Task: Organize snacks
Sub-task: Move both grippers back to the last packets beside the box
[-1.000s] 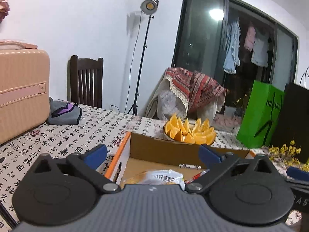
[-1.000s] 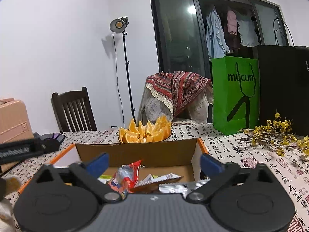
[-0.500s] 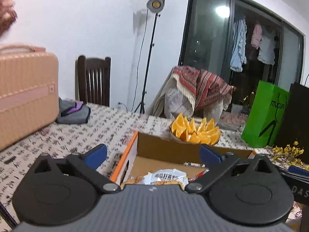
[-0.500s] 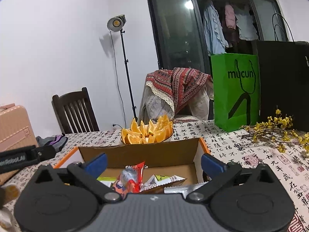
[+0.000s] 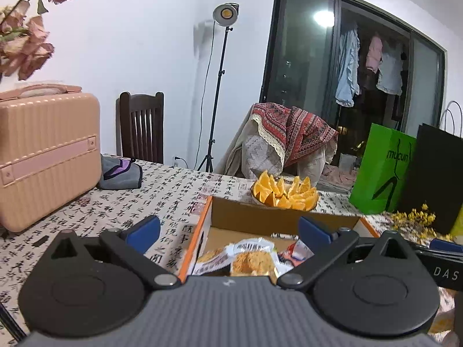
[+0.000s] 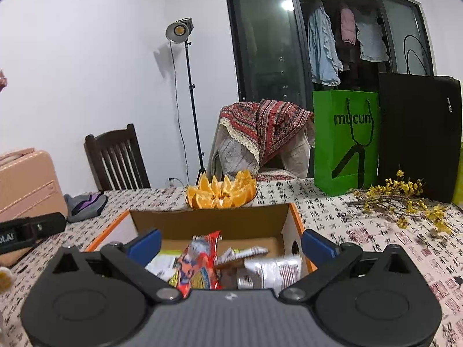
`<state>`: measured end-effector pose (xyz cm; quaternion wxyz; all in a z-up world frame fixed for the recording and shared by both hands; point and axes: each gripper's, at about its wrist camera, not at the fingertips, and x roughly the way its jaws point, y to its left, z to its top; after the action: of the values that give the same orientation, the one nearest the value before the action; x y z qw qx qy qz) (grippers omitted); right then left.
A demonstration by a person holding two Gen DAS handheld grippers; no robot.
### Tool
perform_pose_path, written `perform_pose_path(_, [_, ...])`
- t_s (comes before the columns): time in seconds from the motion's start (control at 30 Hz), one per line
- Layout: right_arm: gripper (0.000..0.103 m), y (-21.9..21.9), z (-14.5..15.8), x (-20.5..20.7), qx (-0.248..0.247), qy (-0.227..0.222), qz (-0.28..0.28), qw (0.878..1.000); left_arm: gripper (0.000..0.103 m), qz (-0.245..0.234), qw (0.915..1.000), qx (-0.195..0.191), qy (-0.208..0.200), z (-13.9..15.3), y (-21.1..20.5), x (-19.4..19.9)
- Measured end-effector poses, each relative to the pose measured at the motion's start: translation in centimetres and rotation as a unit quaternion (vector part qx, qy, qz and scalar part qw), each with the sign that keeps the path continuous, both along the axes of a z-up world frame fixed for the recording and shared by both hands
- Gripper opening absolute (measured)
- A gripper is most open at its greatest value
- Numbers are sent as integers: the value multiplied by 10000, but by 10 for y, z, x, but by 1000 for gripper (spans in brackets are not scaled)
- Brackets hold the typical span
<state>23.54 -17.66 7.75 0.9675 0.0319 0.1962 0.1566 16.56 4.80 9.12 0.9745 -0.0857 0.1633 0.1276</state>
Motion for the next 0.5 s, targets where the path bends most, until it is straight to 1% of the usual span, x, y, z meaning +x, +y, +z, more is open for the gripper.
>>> perform_pose_path(0.13, [103, -2, -8, -20, -176, 164, 243, 9994, 103, 9, 9999, 97, 57, -8, 5, -20])
perform_pose_path(0.23, [103, 1, -17, -33, -425, 297, 274, 9983, 103, 61, 9995, 184, 242, -20, 14, -32])
perform_pose_path(0.5, [103, 12, -43, -53, -752, 667, 556, 9934, 103, 64, 9979, 101, 642, -53, 37, -55])
